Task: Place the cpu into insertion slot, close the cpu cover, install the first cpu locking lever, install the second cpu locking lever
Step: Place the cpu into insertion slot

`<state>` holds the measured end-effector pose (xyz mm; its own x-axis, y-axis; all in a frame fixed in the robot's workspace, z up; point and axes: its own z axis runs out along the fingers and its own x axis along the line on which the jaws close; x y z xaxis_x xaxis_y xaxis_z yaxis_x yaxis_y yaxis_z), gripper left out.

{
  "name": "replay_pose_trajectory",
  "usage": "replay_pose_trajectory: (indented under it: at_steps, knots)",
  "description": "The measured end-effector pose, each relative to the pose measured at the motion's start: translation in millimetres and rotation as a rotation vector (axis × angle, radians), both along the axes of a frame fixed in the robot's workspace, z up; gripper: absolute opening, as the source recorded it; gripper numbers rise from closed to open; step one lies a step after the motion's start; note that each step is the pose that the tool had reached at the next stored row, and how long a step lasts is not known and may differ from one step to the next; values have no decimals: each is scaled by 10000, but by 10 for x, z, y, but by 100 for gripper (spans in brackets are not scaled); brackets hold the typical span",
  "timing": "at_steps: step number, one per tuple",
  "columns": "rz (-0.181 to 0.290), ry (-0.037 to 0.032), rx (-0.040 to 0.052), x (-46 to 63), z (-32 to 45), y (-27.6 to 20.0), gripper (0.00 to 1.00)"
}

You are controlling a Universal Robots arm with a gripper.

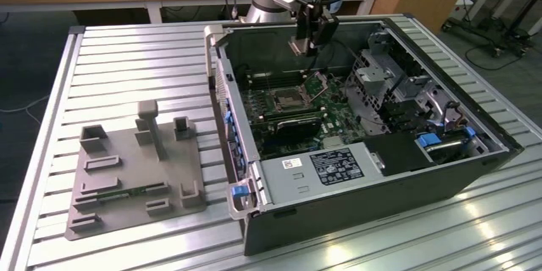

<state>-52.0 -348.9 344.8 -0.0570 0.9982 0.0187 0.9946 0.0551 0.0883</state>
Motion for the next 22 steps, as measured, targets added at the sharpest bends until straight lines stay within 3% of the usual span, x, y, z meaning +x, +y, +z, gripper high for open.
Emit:
replay_pose_trajectory:
  at_steps: [17, 22]
  knots:
    - [0, 1, 0, 1, -14, 0, 54]
    - [-116, 18, 1, 0, -88, 16, 54]
